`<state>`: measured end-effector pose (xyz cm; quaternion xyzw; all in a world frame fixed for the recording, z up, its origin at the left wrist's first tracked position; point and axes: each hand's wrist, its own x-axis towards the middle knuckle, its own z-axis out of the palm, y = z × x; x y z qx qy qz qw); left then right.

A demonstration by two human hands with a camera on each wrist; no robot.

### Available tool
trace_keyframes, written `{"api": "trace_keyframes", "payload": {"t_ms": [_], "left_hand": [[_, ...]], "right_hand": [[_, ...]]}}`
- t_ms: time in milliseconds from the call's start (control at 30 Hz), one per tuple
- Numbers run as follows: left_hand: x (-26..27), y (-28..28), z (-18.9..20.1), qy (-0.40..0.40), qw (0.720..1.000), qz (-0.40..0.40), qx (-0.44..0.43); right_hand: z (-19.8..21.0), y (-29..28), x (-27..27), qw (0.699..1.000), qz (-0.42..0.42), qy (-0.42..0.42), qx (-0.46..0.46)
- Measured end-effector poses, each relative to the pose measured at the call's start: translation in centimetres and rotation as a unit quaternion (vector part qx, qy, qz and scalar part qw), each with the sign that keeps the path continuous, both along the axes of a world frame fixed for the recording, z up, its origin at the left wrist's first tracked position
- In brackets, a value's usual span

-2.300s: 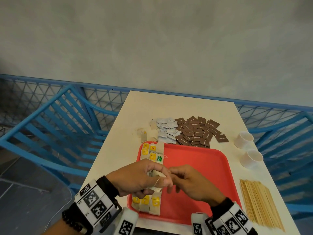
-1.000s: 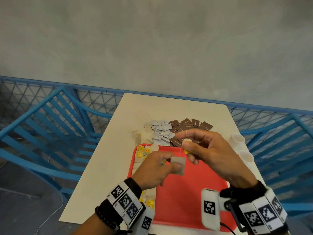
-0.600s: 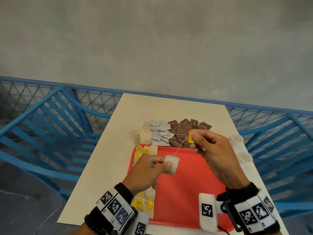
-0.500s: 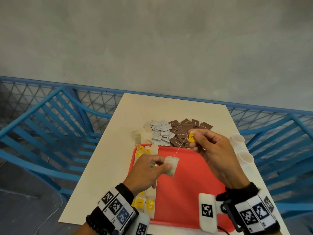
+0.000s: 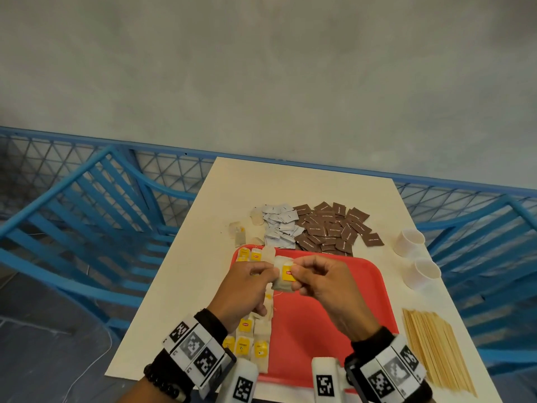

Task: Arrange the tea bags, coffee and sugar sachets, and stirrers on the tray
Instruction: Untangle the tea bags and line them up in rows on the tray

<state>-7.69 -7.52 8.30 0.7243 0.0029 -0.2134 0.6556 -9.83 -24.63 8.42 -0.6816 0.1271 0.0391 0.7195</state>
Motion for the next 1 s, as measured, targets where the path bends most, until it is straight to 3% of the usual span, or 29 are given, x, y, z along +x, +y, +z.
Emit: {"api": "trace_keyframes", "payload": {"t_ms": [300, 467, 633, 833, 1000], "left_hand": [[0.1, 1.3, -2.0, -0.044, 0.999, 0.014, -0.005], [0.1, 2.5, -5.0, -0.015, 1.000, 0.010, 0.010], [0.6, 3.6, -7.0, 0.024, 0.999, 0.038, 0.018], [1.1, 5.8, -7.5, 0.062, 0.990, 0.123, 0.011], [0.6, 7.4, -6.5, 0.088, 0.990, 0.106, 0.004]], "right_hand": [[-1.9, 1.9, 0.7, 0.999, -0.016, 0.018, -0.046], [-4.4, 2.5, -0.5, 0.992, 0.093, 0.084, -0.014], [-6.6, 3.7, 0.5, 0.993, 0.074, 0.066, -0.059], [-9.5, 3.6, 6.5, 0.986, 0.023, 0.094, -0.137], [-13.3, 4.4, 11.8, 0.966, 0.010, 0.126, -0.227]]}}
